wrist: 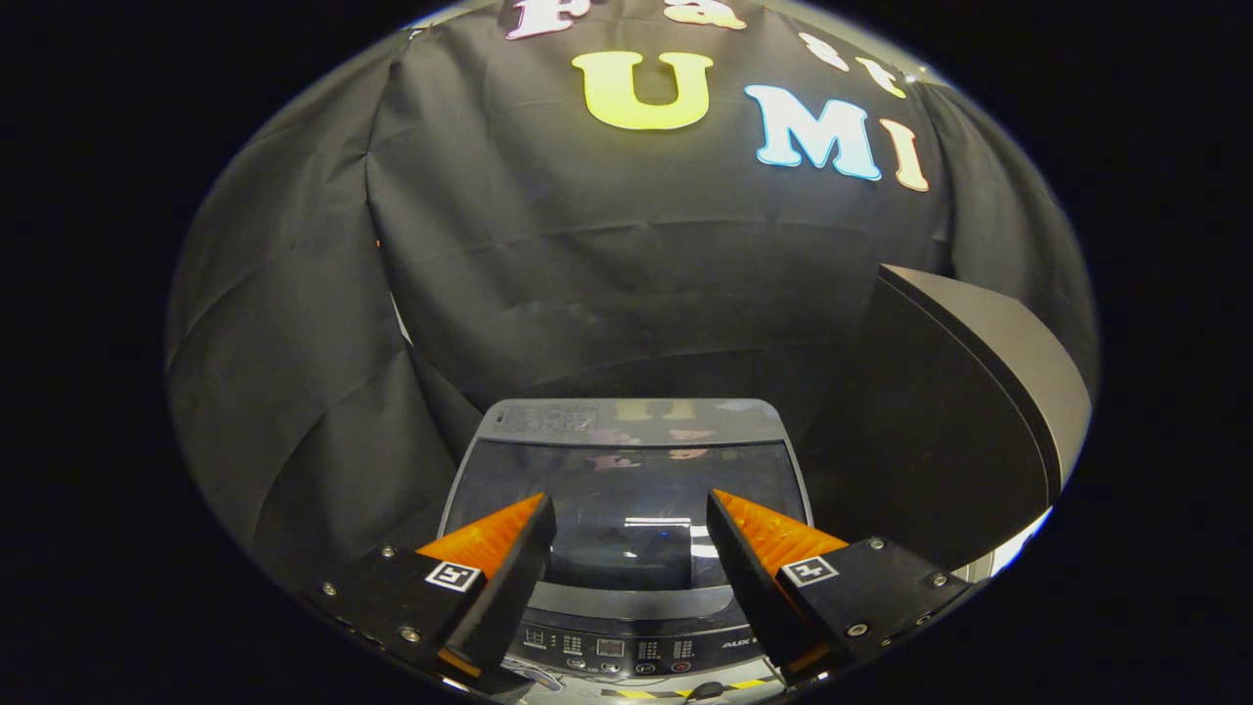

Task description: Put the clothes into the washing machine and then close the washing machine lid.

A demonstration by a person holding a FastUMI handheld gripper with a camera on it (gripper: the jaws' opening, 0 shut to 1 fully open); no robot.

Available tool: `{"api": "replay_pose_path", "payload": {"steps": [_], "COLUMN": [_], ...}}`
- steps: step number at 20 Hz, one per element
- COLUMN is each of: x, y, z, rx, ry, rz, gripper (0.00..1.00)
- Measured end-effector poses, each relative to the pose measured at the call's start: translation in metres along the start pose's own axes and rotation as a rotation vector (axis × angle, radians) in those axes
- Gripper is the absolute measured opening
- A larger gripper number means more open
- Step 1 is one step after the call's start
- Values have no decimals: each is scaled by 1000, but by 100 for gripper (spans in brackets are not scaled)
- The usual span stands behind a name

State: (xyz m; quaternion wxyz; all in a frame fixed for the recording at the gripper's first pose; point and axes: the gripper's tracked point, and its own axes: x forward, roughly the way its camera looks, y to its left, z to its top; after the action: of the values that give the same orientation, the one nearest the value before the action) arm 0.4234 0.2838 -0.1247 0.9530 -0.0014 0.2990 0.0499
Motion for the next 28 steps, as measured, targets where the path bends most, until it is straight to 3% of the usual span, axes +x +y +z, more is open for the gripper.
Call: {"api": "replay_pose_path", "payload": {"steps": [5, 15, 20, 28], "x": [-50, -195, -259, -348], "y": [-11, -95, -133, -179], "z": [-3, -84, -108, -120], "rx": [-25, -183, -189, -176], "ry": [-85, -215, -272, -394], "rz": [12, 75, 115, 106], "gripper": [96, 96, 96, 96]}}
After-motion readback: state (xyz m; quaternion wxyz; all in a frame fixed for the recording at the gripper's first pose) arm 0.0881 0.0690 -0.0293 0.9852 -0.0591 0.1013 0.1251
